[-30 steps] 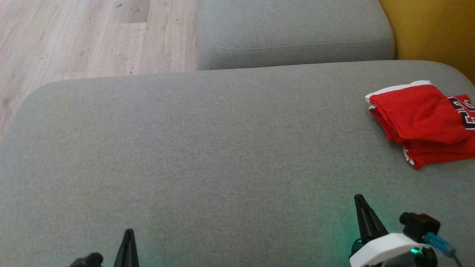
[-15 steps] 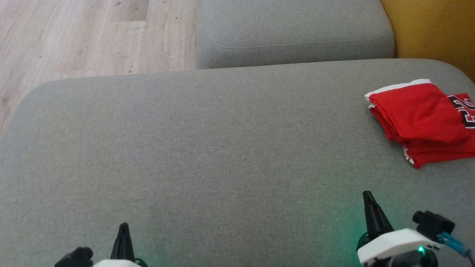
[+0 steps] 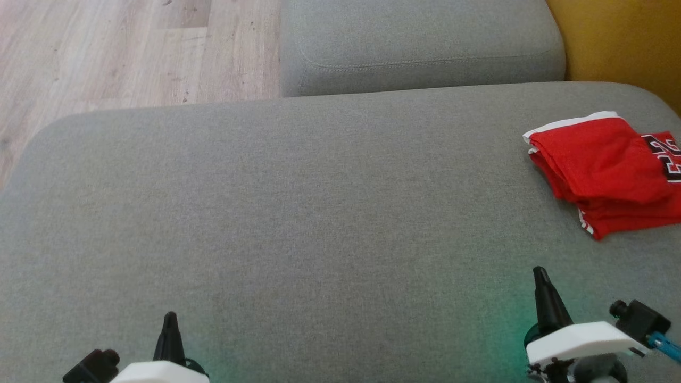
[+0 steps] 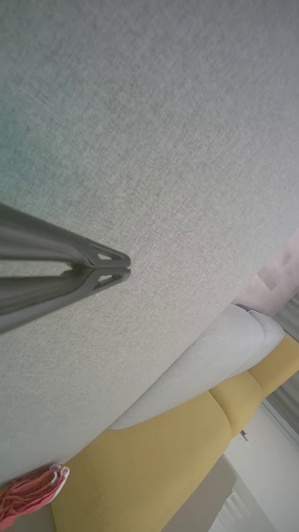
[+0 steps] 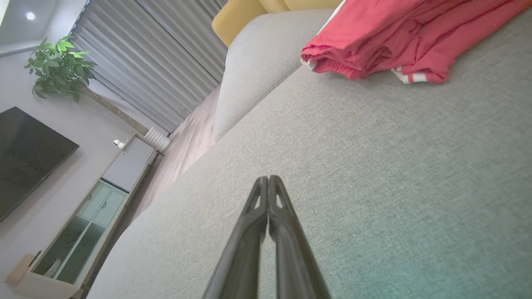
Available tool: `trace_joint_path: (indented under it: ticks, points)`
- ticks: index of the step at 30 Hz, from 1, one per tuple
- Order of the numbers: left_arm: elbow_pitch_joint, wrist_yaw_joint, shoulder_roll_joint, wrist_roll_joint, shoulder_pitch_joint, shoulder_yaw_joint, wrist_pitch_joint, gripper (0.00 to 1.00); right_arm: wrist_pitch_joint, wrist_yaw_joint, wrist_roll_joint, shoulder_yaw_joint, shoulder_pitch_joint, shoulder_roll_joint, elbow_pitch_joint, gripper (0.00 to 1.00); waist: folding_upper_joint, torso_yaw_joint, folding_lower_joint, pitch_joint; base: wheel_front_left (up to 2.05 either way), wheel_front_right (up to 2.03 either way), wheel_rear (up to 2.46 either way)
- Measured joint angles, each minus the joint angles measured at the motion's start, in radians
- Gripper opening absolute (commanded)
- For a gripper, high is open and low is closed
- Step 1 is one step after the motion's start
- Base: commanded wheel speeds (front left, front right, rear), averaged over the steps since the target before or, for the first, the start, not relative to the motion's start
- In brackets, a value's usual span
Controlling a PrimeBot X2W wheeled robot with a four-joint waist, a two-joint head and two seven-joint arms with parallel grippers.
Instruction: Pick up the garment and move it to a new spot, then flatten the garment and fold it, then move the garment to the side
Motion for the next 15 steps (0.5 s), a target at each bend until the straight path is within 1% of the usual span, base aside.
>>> trace_joint_path:
  ticks: [5,8,12,15]
  points:
    - [-0.002,-0.017,-0.009,-0.041,-0.003,0.026,0.015,0.00,0.010,0.000,0.058,-0.007,-0.007,0.000,-0.004,0.00,0.0000,-0.001,0.0000,0.002,0.00,0.00,0.00]
    - [-0.004,-0.018,-0.015,-0.065,-0.011,0.032,0.024,0.00,0.014,0.000,0.094,-0.013,-0.019,-0.001,-0.006,0.00,0.0000,-0.001,0.0000,0.003,0.00,0.00,0.00]
    - [-0.008,-0.035,-0.023,-0.096,-0.020,0.054,0.033,0.00,0.019,0.000,0.138,-0.024,-0.021,-0.001,-0.010,0.00,0.0000,-0.002,0.0000,0.005,0.00,0.00,0.00]
    - [-0.008,-0.036,-0.024,-0.121,-0.020,0.063,0.043,0.00,0.028,0.000,0.173,-0.029,-0.022,-0.001,-0.011,0.00,0.0000,-0.002,0.0000,0.006,0.00,0.00,0.00]
